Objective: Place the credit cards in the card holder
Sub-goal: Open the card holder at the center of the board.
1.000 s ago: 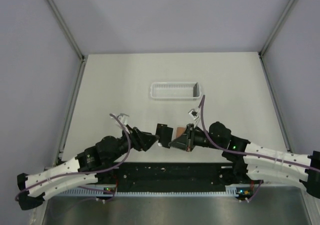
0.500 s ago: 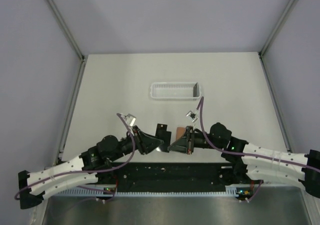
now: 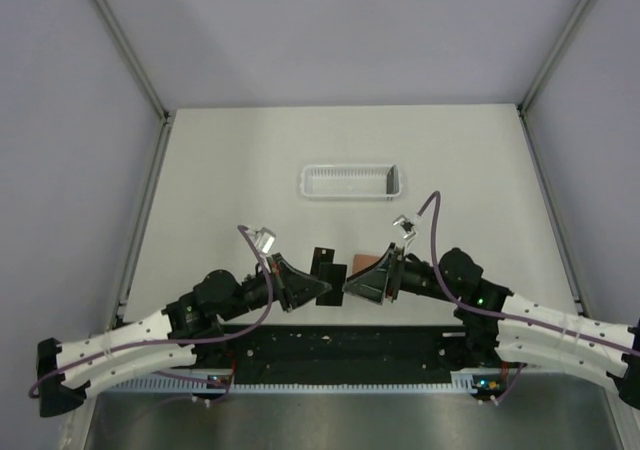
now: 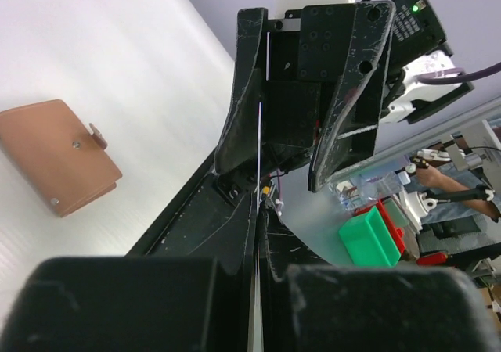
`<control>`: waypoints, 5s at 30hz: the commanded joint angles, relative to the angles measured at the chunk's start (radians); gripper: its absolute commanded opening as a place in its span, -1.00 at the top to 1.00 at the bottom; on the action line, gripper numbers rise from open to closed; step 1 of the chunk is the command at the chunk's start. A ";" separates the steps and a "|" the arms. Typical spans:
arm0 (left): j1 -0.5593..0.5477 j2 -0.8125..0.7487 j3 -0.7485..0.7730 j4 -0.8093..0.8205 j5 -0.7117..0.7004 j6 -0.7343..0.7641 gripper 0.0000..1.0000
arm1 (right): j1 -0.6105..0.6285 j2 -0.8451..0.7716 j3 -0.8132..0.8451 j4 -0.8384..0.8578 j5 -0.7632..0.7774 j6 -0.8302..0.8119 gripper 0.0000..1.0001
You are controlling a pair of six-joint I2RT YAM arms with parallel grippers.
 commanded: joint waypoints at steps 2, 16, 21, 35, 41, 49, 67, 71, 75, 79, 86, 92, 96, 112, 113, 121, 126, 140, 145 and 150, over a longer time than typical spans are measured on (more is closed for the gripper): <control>0.001 -0.003 -0.022 0.144 0.014 -0.030 1.00 | -0.006 -0.047 -0.028 0.073 0.086 0.002 -0.16; 0.001 0.075 -0.021 0.249 0.008 -0.048 1.00 | -0.008 0.038 -0.034 0.236 0.041 0.024 0.22; 0.001 0.083 -0.019 0.259 0.010 -0.047 1.00 | -0.008 0.070 -0.033 0.276 0.027 0.033 0.42; 0.001 0.075 -0.029 0.237 -0.021 -0.033 0.33 | -0.008 0.067 -0.041 0.262 0.067 0.032 1.00; 0.010 -0.011 0.028 0.020 -0.182 0.020 -0.62 | -0.008 -0.063 0.112 -0.360 0.392 0.004 1.00; 0.036 0.009 0.056 -0.134 -0.240 0.044 -0.66 | -0.006 0.065 0.343 -0.843 0.597 -0.100 1.00; 0.046 0.037 0.051 -0.223 -0.260 0.033 -0.61 | -0.041 0.355 0.462 -0.918 0.591 -0.047 1.00; 0.044 0.054 0.045 -0.217 -0.245 0.031 -0.60 | -0.078 0.427 0.478 -0.921 0.537 -0.016 1.00; 0.047 0.057 0.042 -0.220 -0.240 0.037 -0.57 | -0.106 0.472 0.484 -0.953 0.531 0.018 1.00; 0.047 0.066 0.047 -0.243 -0.262 0.047 -0.47 | -0.115 0.476 0.485 -1.000 0.561 0.029 1.00; 0.046 0.081 0.041 -0.243 -0.276 0.054 -0.45 | -0.115 0.473 0.496 -1.096 0.597 0.042 1.00; 0.046 0.126 0.044 -0.221 -0.262 0.056 -0.43 | -0.115 0.475 0.490 -1.122 0.601 0.045 1.00; 0.047 0.144 0.047 -0.214 -0.253 0.056 -0.42 | -0.117 0.483 0.484 -1.122 0.600 0.045 1.00; 0.081 0.451 0.103 0.019 -0.173 0.126 0.45 | -0.206 0.435 0.349 -0.959 0.491 0.006 1.00; 0.087 0.486 0.116 0.041 -0.155 0.134 0.50 | -0.209 0.437 0.344 -0.955 0.485 -0.001 1.00; 0.099 0.708 0.241 0.108 -0.005 0.212 0.89 | -0.236 0.441 0.317 -0.910 0.443 -0.022 1.00; 0.099 0.863 0.344 0.093 0.115 0.261 1.00 | -0.244 0.437 0.291 -0.906 0.429 -0.022 1.00; 0.066 1.172 0.481 0.157 0.185 0.261 1.00 | -0.270 0.394 0.234 -0.899 0.409 -0.016 1.00; 0.044 1.227 0.539 0.113 0.146 0.274 1.00 | -0.275 0.395 0.225 -0.895 0.406 -0.016 1.00; 0.036 1.290 0.573 0.095 0.123 0.274 1.00 | -0.278 0.395 0.219 -0.890 0.403 -0.013 1.00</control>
